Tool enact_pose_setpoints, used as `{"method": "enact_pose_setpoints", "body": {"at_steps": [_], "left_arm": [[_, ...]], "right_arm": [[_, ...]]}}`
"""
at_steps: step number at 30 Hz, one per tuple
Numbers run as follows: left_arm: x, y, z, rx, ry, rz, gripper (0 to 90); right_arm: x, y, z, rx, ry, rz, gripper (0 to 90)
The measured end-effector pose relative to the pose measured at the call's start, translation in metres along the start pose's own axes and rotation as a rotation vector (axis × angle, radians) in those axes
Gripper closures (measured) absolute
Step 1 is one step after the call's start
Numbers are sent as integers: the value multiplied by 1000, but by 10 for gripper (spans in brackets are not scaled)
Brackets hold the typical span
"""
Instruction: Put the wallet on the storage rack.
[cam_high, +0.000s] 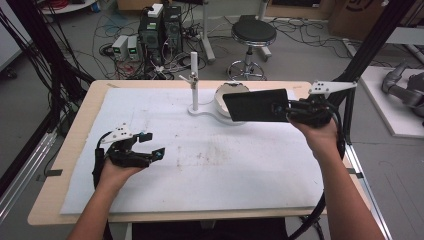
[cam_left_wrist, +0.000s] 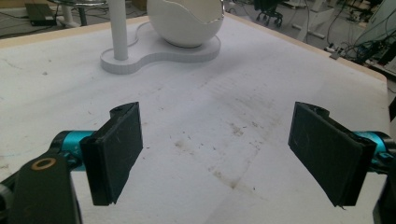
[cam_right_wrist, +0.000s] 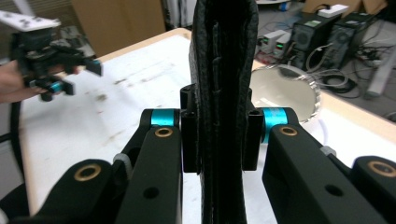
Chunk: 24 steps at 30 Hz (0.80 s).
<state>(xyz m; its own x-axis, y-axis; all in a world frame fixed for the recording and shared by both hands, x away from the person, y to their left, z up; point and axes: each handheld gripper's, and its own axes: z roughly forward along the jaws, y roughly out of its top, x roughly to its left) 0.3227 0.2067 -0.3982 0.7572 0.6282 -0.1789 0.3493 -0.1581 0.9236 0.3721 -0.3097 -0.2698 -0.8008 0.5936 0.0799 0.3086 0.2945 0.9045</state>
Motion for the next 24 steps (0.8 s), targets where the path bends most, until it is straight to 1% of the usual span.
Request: {"method": "enact_pose_setpoints", "body": {"at_steps": [2, 4, 5, 9, 11, 13, 16, 17, 19, 21, 22, 24], "left_arm": [[0, 1, 1, 5, 4, 7, 171], [-1, 1, 1, 4, -2, 10, 171], [-1, 1, 2, 6, -5, 7, 171], [0, 0, 2, 19, -13, 17, 171], [0, 0, 2, 16, -15, 19, 169], [-1, 0, 2, 12, -18, 20, 169], [-2, 1, 2, 15, -20, 26, 169], [-2, 1, 2, 17, -20, 25, 169], [-2, 1, 3, 19, -34, 13, 169], [-2, 1, 4, 25, -28, 23, 169], [-3, 2, 5, 26, -31, 21, 169], [-3, 2, 6, 28, -29, 24, 169]], "right_arm": [[-8, 8, 5, 20, -15, 7, 763], [-16, 17, 12, 45, -43, -5, 763], [-19, 21, 15, 55, -45, 3, 763], [-29, 34, 27, 83, -68, 2, 763], [-34, 40, 36, 118, -85, 5, 763], [-39, 43, 44, 130, -98, 11, 763], [-47, 43, 54, 136, -99, 40, 763], [-48, 43, 59, 150, -106, 47, 763], [-51, 42, 66, 166, -117, 49, 763], [-55, 40, 71, 179, -125, 53, 762], [-56, 40, 73, 184, -132, 59, 762], [-60, 38, 80, 205, -129, 67, 762]]}}
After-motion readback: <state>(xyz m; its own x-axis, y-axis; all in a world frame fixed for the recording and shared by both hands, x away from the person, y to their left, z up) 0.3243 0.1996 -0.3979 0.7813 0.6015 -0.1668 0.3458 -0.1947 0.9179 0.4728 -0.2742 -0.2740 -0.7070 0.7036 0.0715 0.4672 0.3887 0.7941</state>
